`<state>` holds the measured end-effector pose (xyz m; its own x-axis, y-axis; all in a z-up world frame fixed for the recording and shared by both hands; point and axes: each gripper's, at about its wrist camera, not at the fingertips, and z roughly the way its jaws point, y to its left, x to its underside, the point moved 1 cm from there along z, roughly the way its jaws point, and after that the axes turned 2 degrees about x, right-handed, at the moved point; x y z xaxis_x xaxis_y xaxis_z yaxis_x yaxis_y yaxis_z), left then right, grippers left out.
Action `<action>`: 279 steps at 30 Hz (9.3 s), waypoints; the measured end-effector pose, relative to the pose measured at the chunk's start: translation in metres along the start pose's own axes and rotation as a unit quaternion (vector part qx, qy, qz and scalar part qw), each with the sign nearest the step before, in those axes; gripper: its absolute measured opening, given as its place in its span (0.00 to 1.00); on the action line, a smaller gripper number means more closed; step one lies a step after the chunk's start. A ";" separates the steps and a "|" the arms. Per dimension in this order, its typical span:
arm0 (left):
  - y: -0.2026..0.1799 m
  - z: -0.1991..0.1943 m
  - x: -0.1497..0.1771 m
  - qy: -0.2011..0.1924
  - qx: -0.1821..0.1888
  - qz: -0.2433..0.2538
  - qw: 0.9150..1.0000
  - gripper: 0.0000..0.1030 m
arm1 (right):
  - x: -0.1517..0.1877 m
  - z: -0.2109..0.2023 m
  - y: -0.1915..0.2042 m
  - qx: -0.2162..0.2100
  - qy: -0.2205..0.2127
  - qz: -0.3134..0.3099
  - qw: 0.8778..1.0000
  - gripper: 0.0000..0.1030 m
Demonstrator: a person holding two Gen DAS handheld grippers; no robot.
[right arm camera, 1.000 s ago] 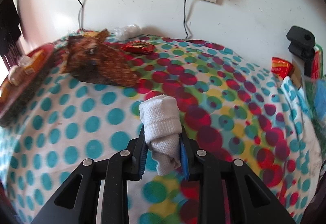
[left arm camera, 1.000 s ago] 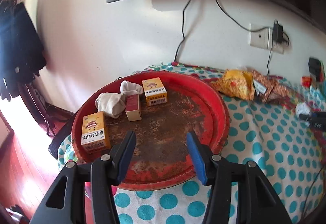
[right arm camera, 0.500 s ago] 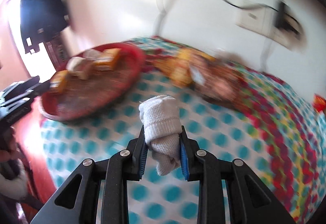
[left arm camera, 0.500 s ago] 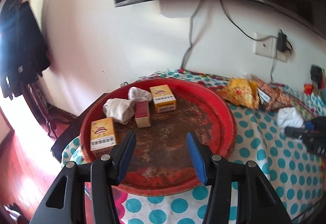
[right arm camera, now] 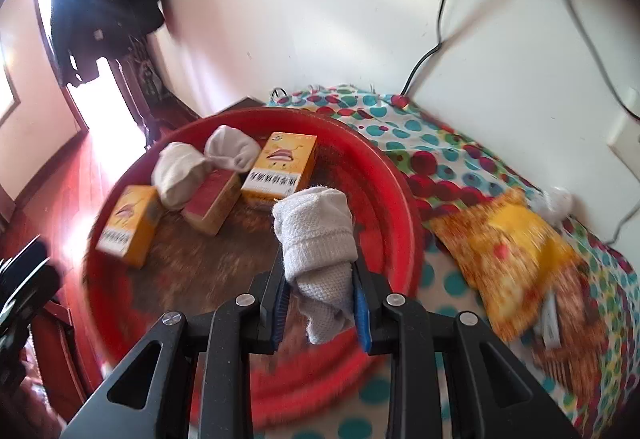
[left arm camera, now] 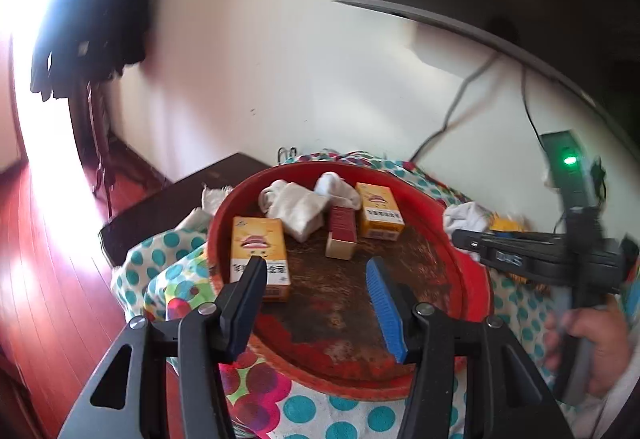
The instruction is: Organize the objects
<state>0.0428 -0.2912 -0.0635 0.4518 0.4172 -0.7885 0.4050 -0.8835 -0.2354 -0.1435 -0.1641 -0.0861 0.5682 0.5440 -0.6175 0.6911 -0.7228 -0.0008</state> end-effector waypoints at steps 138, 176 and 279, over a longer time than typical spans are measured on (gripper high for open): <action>-0.329 0.111 0.037 0.121 0.084 0.262 0.954 0.39 | 0.157 -0.075 -0.191 0.220 -0.072 0.109 0.967 0.64; -0.172 0.051 -0.010 0.072 -0.033 0.188 0.979 0.39 | 0.153 -0.069 -0.187 0.228 -0.067 0.110 0.965 0.64; -0.036 0.015 0.023 0.040 -0.018 0.060 0.997 0.59 | 0.138 -0.075 -0.143 0.299 -0.034 0.020 0.954 0.63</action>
<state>0.0268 -0.2528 -0.0819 0.5608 0.3256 -0.7613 0.3715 -0.9206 -0.1201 -0.1305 0.0463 -0.1126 0.5444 0.4969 -0.6758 0.2803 -0.8671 -0.4118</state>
